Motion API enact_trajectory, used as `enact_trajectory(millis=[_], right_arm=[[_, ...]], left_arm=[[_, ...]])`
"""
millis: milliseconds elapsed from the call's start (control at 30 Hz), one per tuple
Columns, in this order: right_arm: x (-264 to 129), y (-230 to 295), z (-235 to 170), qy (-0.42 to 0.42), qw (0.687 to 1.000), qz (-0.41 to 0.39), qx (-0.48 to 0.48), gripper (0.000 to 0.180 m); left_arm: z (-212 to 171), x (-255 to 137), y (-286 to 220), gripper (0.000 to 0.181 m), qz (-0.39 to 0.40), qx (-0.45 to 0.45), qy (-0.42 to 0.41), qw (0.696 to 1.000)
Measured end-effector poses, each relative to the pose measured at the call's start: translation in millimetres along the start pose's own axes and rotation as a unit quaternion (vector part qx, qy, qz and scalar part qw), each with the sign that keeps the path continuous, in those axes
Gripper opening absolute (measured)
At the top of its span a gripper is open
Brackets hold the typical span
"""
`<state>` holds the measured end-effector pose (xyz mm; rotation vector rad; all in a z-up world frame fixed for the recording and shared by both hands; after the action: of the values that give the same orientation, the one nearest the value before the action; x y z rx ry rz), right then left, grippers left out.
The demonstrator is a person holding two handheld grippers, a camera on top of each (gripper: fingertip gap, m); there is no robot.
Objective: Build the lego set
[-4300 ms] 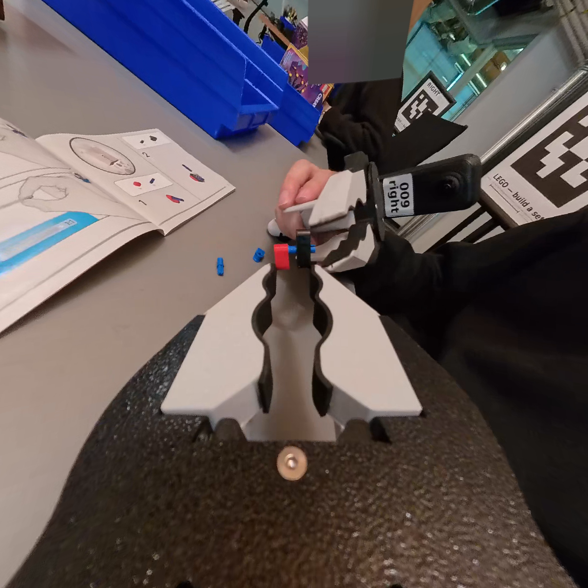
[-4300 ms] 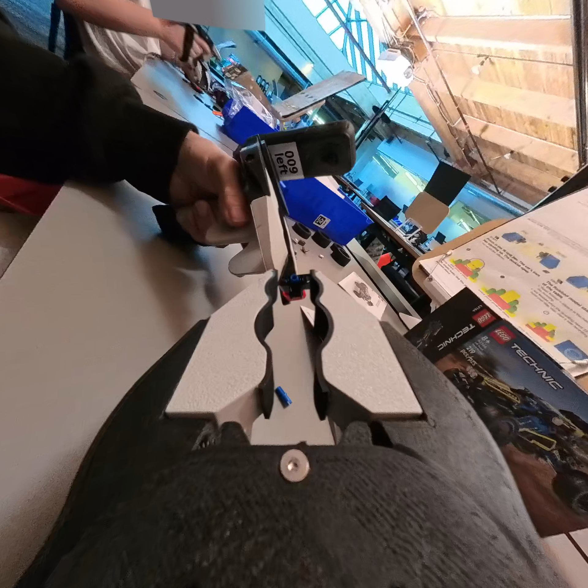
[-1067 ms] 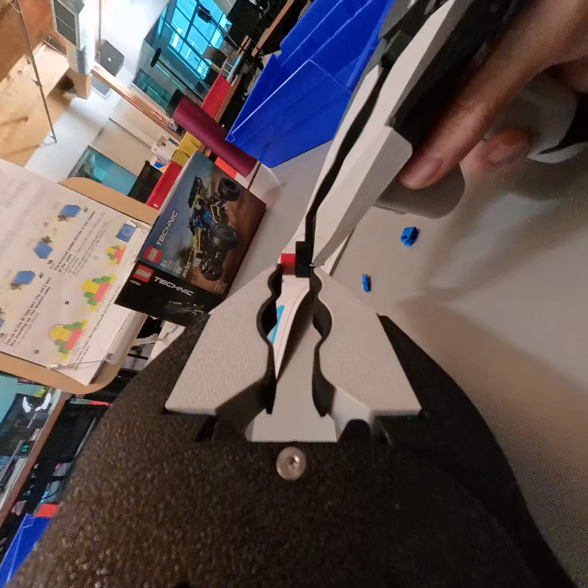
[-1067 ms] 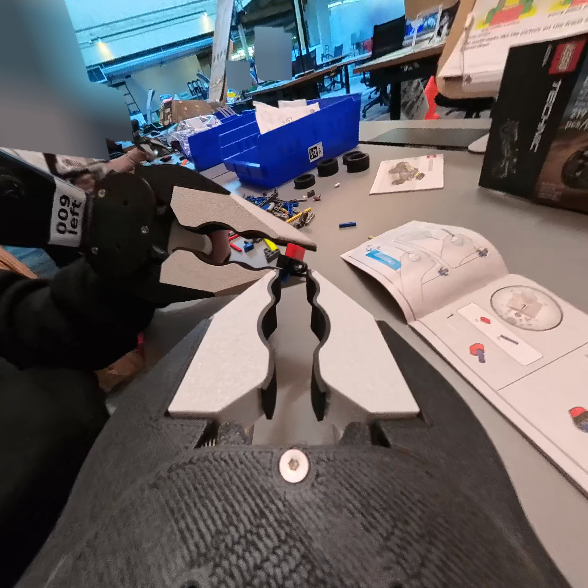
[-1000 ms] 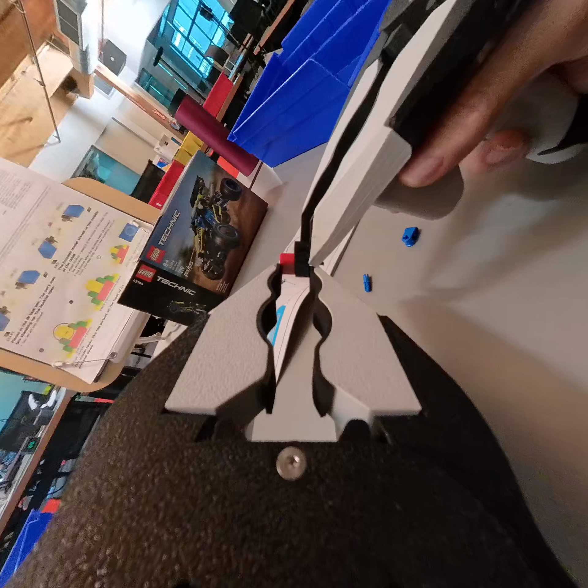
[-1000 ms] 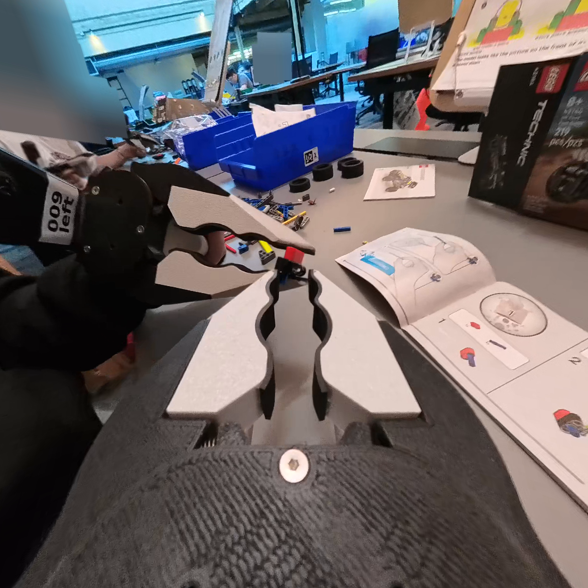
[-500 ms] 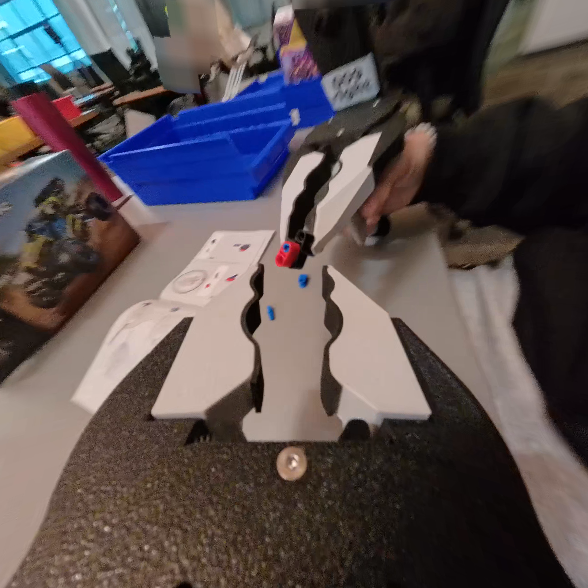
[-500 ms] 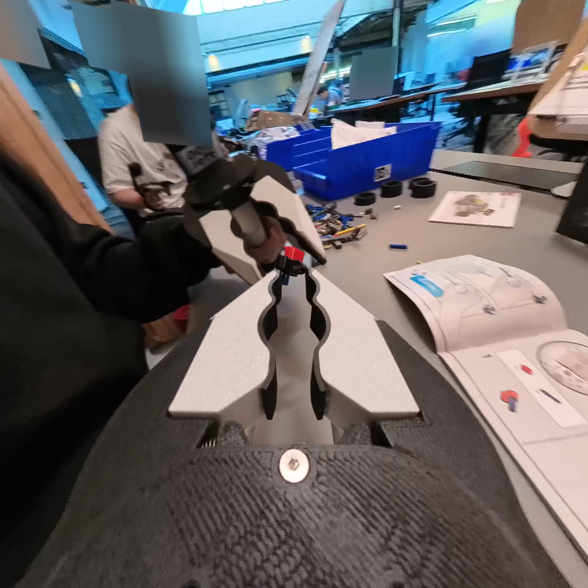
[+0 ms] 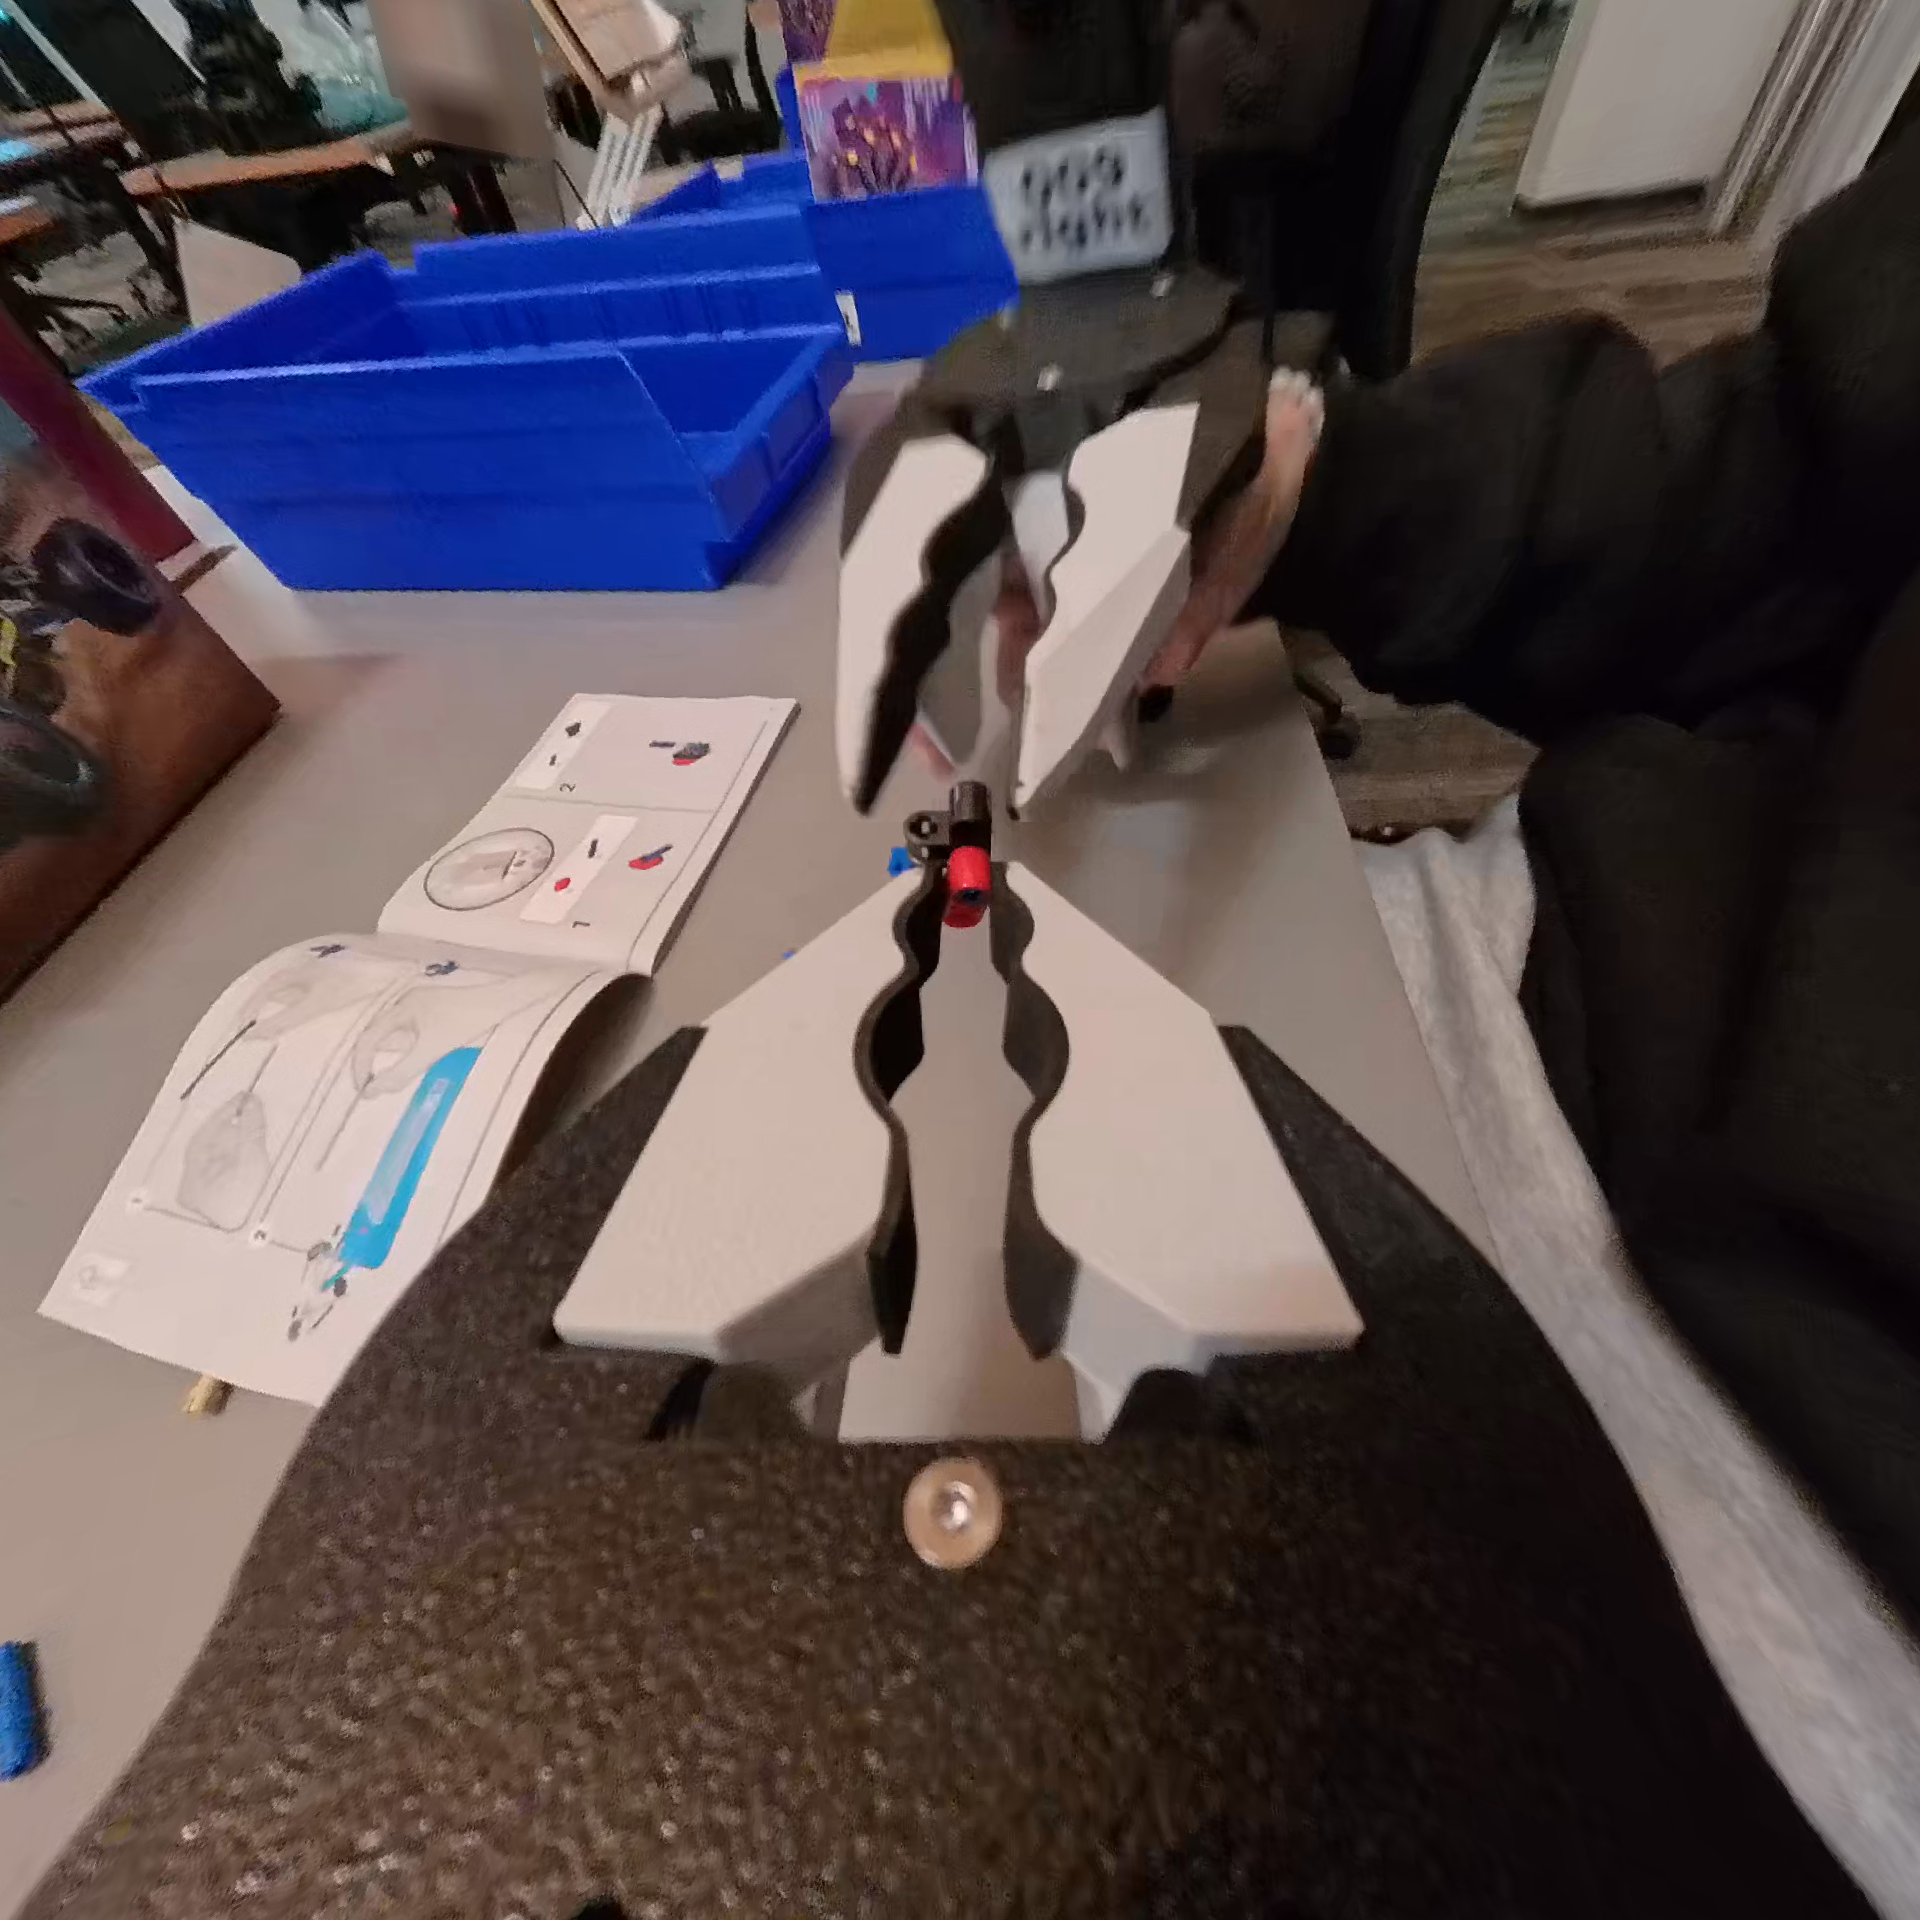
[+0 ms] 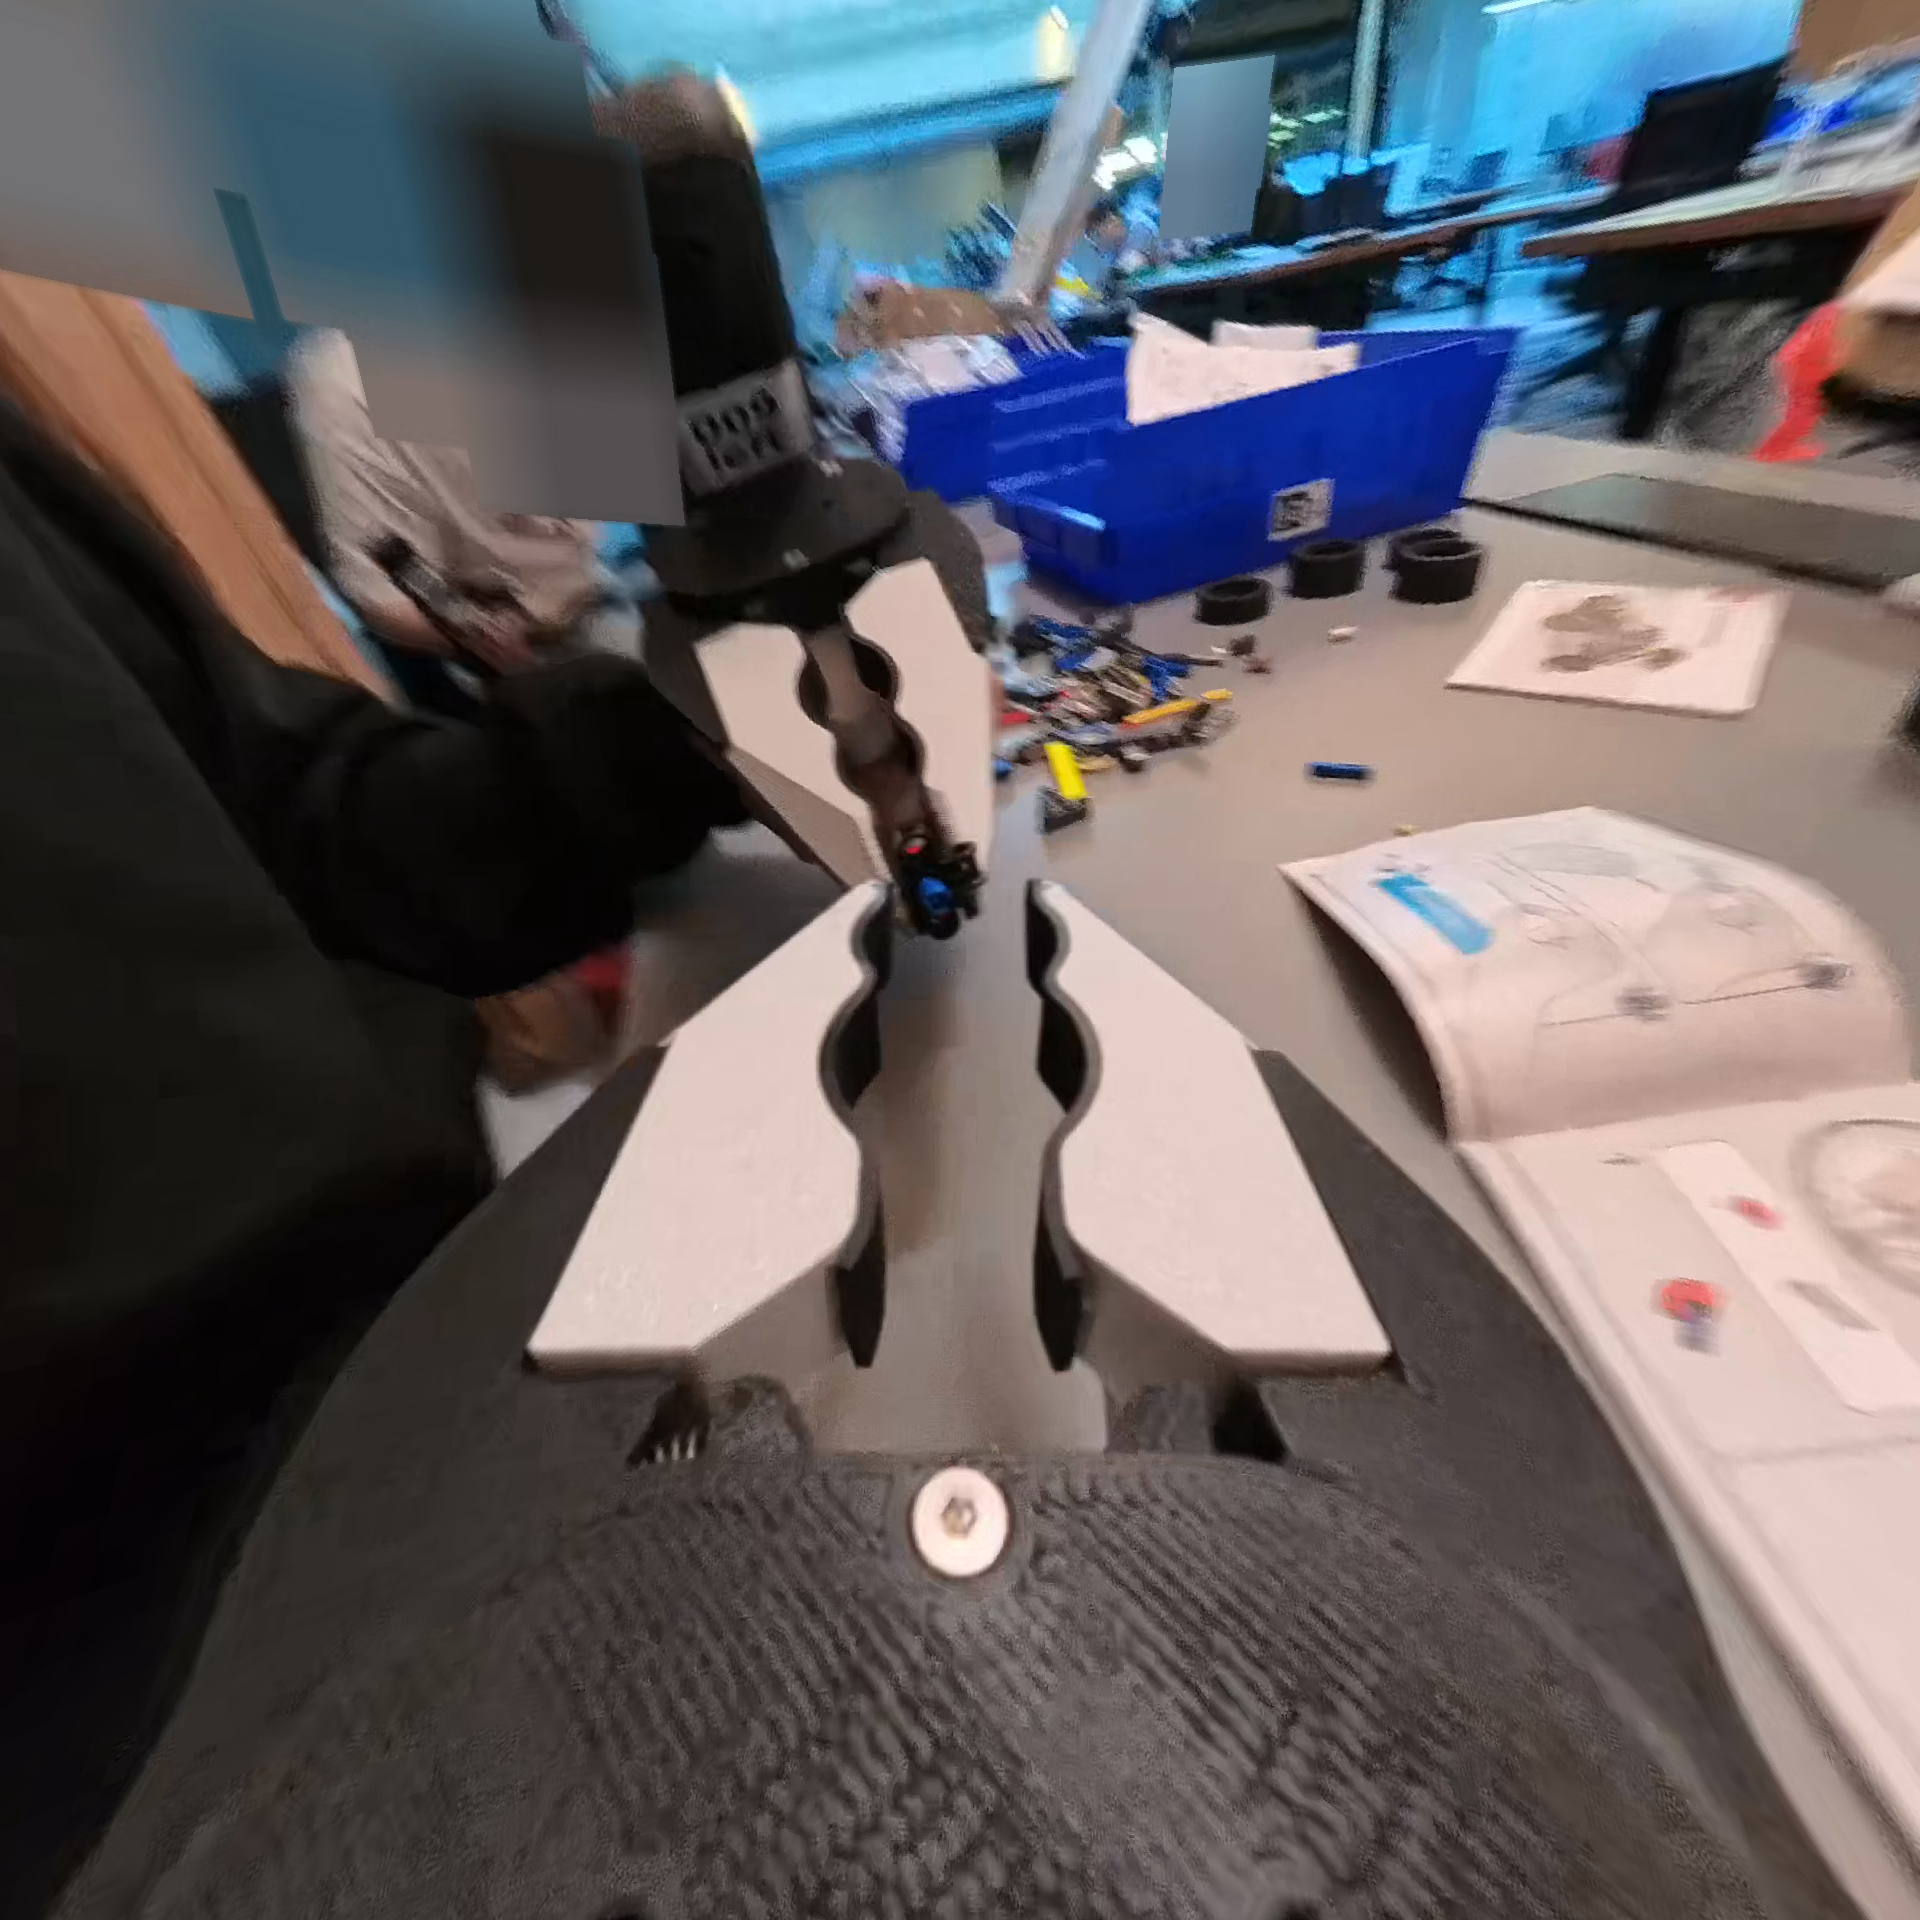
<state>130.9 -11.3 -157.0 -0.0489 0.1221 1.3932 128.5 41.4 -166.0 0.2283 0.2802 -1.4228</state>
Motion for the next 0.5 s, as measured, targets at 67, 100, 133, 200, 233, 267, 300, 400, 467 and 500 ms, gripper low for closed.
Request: enact_trajectory(millis=[67,100,133,200,233,267,300,400,467,500], right_arm=[[-1,1,-2,0.049,0.993,-0.032,-0.099,0.036],[-1,4,-4,0.073,0.986,-0.035,-0.146,0.034],[0,7,-6,0.093,0.978,-0.035,-0.181,0.032],[5,12,-8,0.109,0.970,-0.031,-0.215,0.029],[7,15,-8,0.109,0.969,-0.026,-0.219,0.027],[7,16,-10,0.112,0.968,-0.020,-0.222,0.025],[8,18,-12,0.115,0.967,-0.014,-0.225,0.023],[7,21,-11,0.108,0.969,-0.001,-0.223,0.020],[4,23,-5,0.085,0.975,0.009,-0.203,0.017],[2,23,-2,0.070,0.979,0.015,-0.191,0.016]], left_arm=[[-5,1,0,0.007,0.009,0.012,0.027,1.000],[-6,2,-1,0.007,0.006,0.013,0.038,0.999],[-5,2,-2,0.007,0.006,0.018,0.042,0.999],[-6,4,-7,0.006,0.000,0.032,0.053,0.998],[-7,5,-8,0.006,0.003,0.041,0.061,0.997],[-8,5,-8,0.006,0.008,0.051,0.070,0.996],[-9,5,-9,0.006,0.005,0.060,0.079,0.995],[-9,4,-13,0.006,0.001,0.081,0.088,0.993],[-10,4,-13,0.006,0.007,0.091,0.098,0.991],[-12,5,-13,0.006,0.009,0.099,0.104,0.990]])
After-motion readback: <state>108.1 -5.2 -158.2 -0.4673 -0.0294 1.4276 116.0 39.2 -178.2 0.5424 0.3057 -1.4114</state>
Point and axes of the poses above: each gripper's, where its closed fingertips meet, x out along the fingers, z out of its top, y = z × x across the jaws, the point moved 3 cm from there along -x, back along the fingers, and after that the axes turned 7 degrees about -x, right-handed, at the moved point
